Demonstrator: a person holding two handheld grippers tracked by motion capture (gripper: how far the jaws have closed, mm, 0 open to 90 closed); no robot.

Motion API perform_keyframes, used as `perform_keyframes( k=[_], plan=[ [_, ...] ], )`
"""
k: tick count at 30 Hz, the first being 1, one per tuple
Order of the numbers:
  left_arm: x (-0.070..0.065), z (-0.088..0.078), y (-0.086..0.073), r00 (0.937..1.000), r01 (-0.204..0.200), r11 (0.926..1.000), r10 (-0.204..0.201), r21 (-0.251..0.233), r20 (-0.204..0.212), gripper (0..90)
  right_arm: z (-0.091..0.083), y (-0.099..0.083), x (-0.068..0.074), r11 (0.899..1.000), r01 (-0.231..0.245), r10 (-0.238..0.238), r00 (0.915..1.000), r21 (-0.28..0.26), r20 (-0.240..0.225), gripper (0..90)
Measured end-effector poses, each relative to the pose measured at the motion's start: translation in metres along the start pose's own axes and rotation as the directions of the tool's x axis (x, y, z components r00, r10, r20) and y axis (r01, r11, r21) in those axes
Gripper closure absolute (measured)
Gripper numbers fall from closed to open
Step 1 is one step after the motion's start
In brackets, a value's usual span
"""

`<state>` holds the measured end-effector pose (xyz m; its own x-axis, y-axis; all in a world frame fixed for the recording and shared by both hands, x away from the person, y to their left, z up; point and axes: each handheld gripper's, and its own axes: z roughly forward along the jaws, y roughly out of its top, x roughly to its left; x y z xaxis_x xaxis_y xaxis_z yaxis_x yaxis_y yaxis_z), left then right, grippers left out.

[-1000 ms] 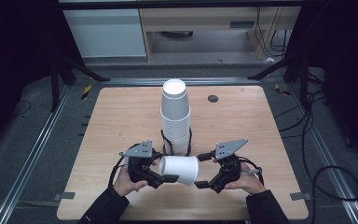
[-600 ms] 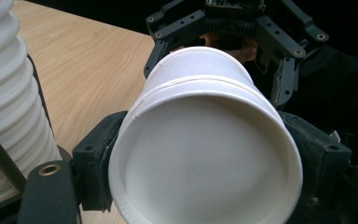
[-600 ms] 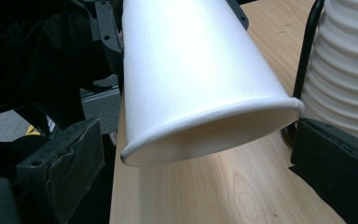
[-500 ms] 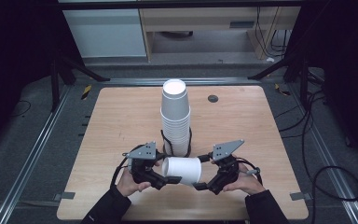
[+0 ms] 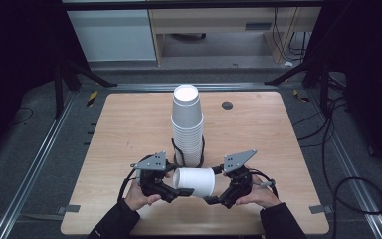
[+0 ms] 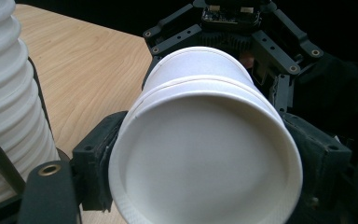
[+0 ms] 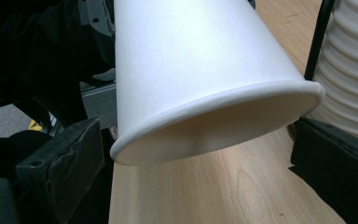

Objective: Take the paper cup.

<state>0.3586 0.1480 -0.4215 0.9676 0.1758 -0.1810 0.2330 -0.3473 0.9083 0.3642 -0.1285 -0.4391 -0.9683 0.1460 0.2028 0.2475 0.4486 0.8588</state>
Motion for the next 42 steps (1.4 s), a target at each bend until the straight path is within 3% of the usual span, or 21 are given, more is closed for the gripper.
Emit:
perform_keyframes(
  k=[12, 42],
  plan=[
    [-0.006, -0.002, 0.004, 0.9998, -0.017, 0.9998, 0.017, -0.009, 0.003, 21.7, 0.001, 0.0, -0.001, 1.0, 0.001, -0.001, 1.0, -0.001, 0.01, 3.2],
    [-0.011, 0.003, 0.007, 0.9993, -0.022, 0.9996, 0.023, -0.016, 0.031, 21.7, 0.012, 0.002, 0.002, 1.0, 0.019, -0.02, 0.9989, -0.019, -0.042, 3.4]
  ],
)
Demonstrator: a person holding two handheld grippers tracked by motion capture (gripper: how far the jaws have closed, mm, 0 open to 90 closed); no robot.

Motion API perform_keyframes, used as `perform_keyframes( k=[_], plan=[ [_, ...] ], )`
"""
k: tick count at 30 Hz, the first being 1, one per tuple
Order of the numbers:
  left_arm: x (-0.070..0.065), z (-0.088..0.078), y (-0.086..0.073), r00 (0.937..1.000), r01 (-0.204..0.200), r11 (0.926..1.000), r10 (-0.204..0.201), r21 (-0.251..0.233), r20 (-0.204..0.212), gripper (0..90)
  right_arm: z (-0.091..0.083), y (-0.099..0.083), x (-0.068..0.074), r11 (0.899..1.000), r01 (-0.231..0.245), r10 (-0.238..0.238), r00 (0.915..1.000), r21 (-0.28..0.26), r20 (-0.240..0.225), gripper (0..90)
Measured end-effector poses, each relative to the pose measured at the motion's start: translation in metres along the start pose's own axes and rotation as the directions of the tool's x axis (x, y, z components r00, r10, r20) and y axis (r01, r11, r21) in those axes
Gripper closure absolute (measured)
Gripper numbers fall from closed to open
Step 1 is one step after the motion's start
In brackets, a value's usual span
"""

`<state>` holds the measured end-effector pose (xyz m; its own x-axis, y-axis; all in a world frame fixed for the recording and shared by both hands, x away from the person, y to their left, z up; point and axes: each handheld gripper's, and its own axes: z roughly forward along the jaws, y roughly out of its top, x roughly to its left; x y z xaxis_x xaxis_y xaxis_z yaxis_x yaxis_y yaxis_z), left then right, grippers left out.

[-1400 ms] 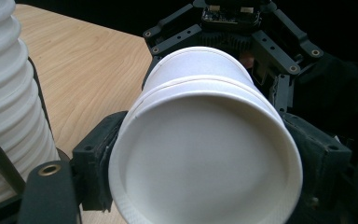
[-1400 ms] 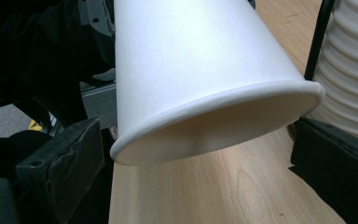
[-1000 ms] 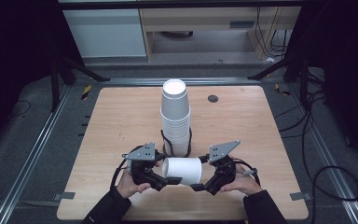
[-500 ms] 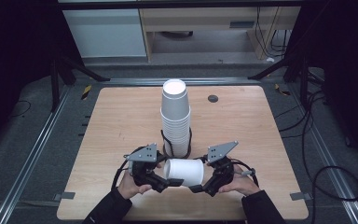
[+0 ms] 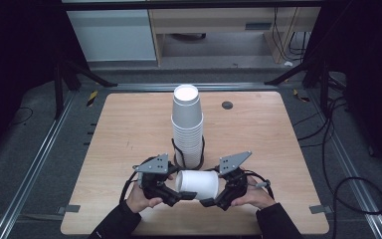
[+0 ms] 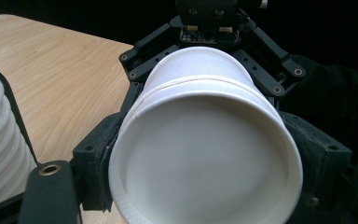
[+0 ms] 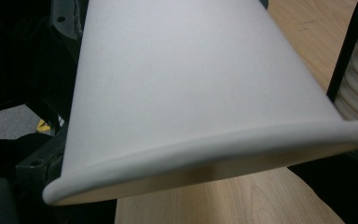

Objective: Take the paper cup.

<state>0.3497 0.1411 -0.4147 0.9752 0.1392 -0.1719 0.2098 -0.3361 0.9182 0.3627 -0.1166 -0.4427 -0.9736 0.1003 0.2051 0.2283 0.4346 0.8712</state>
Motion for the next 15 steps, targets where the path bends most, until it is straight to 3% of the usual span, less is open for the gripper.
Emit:
perform_keyframes(
  k=[15],
  plan=[
    [-0.0008, 0.001, -0.0002, 1.0, -0.005, 1.0, 0.005, 0.004, -0.004, 21.8, 0.0022, 0.0001, 0.0006, 1.0, 0.007, -0.007, 0.9998, -0.017, -0.016, 7.0]
  ],
)
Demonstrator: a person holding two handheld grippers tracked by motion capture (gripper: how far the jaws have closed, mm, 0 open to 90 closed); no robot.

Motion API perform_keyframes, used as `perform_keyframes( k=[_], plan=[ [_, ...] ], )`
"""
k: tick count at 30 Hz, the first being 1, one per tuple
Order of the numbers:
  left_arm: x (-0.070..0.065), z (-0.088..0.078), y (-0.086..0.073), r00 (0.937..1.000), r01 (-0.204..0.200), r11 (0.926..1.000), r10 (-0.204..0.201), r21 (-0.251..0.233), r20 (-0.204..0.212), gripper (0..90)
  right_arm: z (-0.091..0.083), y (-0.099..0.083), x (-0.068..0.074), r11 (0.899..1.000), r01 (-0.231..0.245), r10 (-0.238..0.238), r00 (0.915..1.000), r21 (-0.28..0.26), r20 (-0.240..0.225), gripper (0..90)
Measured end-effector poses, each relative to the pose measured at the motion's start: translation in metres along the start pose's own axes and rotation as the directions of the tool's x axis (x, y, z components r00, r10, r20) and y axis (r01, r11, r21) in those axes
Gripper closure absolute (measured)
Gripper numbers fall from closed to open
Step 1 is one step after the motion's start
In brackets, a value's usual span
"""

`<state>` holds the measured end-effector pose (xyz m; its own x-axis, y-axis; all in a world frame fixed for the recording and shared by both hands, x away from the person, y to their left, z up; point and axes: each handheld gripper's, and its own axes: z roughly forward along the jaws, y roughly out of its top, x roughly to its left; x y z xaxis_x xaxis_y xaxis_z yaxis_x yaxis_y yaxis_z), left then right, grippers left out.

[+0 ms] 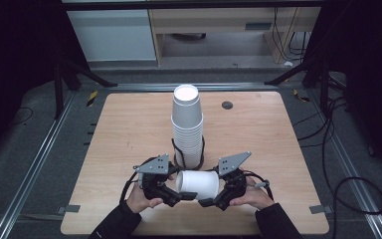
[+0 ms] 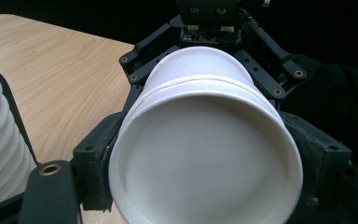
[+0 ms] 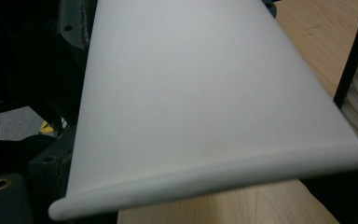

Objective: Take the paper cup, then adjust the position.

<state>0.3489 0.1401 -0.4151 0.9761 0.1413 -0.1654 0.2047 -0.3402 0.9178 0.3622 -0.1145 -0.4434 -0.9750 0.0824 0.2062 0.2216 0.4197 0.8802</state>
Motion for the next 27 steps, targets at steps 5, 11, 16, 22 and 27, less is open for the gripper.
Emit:
perform_keyframes(
  k=[5, 11, 16, 22, 27],
  plan=[
    [0.0002, 0.0001, -0.0001, 1.0, -0.001, 1.0, 0.001, 0.003, 0.0, 22.0, -0.0004, -0.0004, -0.0004, 1.0, -0.005, 0.005, 1.0, 0.0, 0.001, 8.0],
    [0.0009, -0.0002, -0.0006, 1.0, 0.001, 1.0, -0.001, 0.008, -0.003, 22.4, 0.0003, -0.0009, -0.0009, 1.0, -0.006, 0.006, 0.9999, 0.003, 0.01, 9.6],
    [0.0012, 0.001, -0.0009, 1.0, 0.003, 0.9999, -0.003, 0.017, 0.002, 22.7, 0.0002, -0.0025, -0.001, 1.0, -0.007, 0.007, 1.0, 0.009, 0.007, 10.5],
    [0.001, 0.0023, -0.0009, 1.0, 0.005, 0.9997, -0.005, 0.022, 0.003, 22.7, -0.0008, -0.0032, -0.0007, 1.0, -0.005, 0.005, 1.0, 0.015, 0.008, 11.1],
    [0.0004, 0.0029, -0.0002, 1.0, 0.009, 0.9996, -0.009, 0.025, 0.001, 22.5, -0.0018, -0.0032, -0.0001, 1.0, -0.007, 0.006, 0.9999, 0.02, 0.01, 11.3]
  ],
)
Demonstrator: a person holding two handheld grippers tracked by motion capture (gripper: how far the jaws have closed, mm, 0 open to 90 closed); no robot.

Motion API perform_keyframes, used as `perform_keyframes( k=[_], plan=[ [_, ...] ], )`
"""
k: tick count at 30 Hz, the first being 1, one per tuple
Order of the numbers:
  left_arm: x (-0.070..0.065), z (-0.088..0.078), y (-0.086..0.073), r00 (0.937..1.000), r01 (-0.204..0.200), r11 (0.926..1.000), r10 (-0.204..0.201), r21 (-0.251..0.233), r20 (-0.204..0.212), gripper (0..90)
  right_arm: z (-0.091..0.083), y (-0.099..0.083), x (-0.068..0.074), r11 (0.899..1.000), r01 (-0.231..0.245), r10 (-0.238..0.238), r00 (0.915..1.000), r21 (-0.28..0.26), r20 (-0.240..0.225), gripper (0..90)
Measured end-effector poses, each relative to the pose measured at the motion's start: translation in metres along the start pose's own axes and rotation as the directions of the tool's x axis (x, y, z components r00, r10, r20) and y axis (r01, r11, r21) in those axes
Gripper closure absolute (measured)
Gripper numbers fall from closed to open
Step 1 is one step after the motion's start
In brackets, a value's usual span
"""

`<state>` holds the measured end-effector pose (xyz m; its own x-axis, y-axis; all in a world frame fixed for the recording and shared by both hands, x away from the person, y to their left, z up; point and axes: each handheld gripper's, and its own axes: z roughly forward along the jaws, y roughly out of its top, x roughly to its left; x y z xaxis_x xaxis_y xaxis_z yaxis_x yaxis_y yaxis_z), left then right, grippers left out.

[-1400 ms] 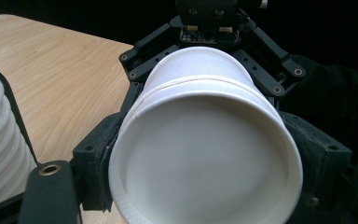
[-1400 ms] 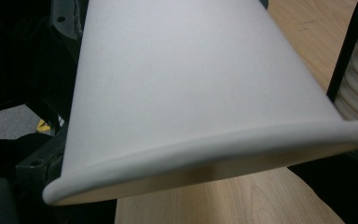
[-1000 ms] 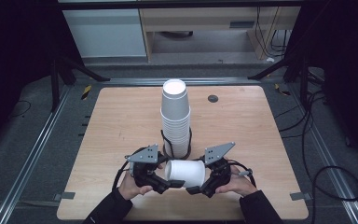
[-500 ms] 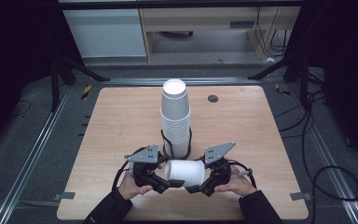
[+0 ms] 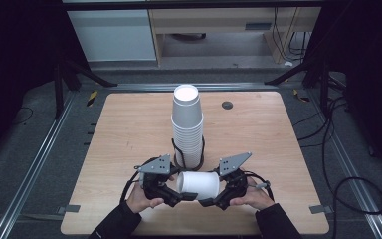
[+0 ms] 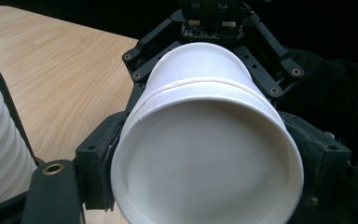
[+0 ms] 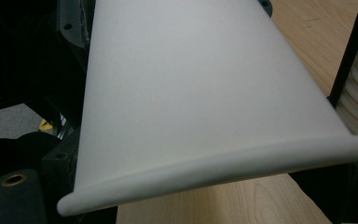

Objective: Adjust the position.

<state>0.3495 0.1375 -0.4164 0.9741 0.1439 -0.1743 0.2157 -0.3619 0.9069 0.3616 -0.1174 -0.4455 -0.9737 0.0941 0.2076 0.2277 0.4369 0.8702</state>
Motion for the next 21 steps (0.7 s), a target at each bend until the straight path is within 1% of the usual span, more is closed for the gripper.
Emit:
perform_keyframes(
  k=[6, 10, 15, 17, 18, 19, 20, 21],
  plan=[
    [0.0, 0.0, 0.001, 1.0, 0.009, 1.0, -0.009, 0.002, 0.001, 22.2, -0.001, 0.0, 0.0, 1.0, -0.006, 0.006, 1.0, -0.003, -0.005, 11.5],
    [0.0, 0.001, 0.001, 1.0, 0.006, 1.0, -0.006, 0.004, -0.001, 21.9, -0.001, 0.001, 0.0, 1.0, -0.004, 0.004, 1.0, 0.003, -0.003, 11.4],
    [-0.002, 0.001, 0.002, 0.9998, 0.001, 0.9999, -0.001, 0.013, -0.02, 21.5, -0.002, 0.001, 0.0, 1.0, -0.002, 0.002, 1.0, 0.009, 0.002, 11.3],
    [-0.001, -0.005, 0.004, 0.9996, 0.007, 1.0, -0.007, -0.002, -0.027, 20.1, -0.004, 0.0, -0.001, 1.0, -0.006, 0.006, 1.0, 0.016, 0.008, 11.3],
    [-0.001, -0.005, 0.004, 0.9996, 0.007, 1.0, -0.007, -0.002, -0.027, 19.8, -0.005, -0.001, -0.002, 1.0, -0.007, 0.007, 0.9999, 0.016, 0.012, 11.2],
    [-0.001, -0.01, 0.005, 0.9995, 0.005, 0.9999, -0.005, -0.011, -0.031, 19.7, -0.006, -0.001, -0.002, 1.0, -0.01, 0.009, 0.9999, 0.014, 0.012, 11.2],
    [-0.001, -0.01, 0.005, 0.9995, 0.005, 0.9999, -0.005, -0.011, -0.031, 19.5, -0.006, -0.001, -0.002, 1.0, -0.01, 0.009, 0.9999, 0.014, 0.012, 11.2],
    [0.0, -0.014, 0.006, 0.9993, 0.01, 0.9999, -0.011, -0.013, -0.037, 19.2, -0.008, -0.001, -0.003, 1.0, -0.008, 0.008, 0.9998, 0.016, 0.018, 11.1]
  ],
)
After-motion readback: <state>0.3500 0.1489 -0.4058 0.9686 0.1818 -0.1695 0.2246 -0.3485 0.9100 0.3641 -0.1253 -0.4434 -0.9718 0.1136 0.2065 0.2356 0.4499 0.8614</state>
